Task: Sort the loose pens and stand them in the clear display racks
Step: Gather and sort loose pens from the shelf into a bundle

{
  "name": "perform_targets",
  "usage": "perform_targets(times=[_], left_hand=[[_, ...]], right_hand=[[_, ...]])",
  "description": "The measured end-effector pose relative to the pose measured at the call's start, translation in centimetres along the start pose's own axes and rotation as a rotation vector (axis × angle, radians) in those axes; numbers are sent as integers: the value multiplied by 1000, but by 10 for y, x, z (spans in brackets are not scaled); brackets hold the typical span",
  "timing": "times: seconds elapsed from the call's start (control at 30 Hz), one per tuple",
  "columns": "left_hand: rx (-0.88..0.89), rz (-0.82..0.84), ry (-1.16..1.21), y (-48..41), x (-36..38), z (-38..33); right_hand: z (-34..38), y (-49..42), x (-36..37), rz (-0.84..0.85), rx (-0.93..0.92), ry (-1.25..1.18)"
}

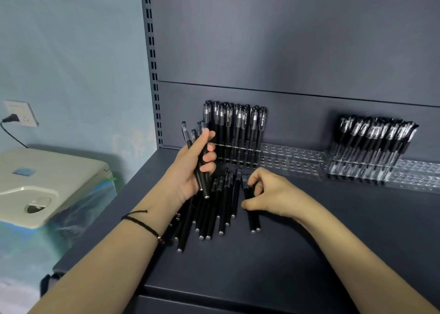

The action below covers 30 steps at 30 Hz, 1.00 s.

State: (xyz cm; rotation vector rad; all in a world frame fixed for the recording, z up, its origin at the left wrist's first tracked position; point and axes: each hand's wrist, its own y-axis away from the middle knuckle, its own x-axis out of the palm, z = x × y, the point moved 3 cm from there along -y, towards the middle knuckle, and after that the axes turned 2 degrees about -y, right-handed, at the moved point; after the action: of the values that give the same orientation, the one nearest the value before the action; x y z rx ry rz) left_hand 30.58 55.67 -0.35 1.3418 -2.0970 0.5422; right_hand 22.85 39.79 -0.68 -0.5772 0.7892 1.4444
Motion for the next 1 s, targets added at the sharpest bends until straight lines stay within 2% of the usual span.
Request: perform_targets(times=[0.27,0.47,0.6,0.7,0.8,0.87,1.0], left_hand=[[-99,-5,-8,4,4,4],[-104,-36,-119,4,5,7],[-114,-37,-73,5,4,7],[-110,-41,-49,3,1,7],[-102,-40,-46,2,0,8],[-107,-48,-43,1,1,9],[-108,-70,-50,0,2,13]], right_hand=[[-17,-4,-24,-32,105,190],[-21,-4,-27,-100,129,165],[-21,-5,-26,-179,125,148],[-21,-6,-28,-330,79,17],[-17,-6,-31,-564,-35,-267],[-13,-8,-25,-568,-87,-455],[-13,-13,-12,-540,-91,-475]])
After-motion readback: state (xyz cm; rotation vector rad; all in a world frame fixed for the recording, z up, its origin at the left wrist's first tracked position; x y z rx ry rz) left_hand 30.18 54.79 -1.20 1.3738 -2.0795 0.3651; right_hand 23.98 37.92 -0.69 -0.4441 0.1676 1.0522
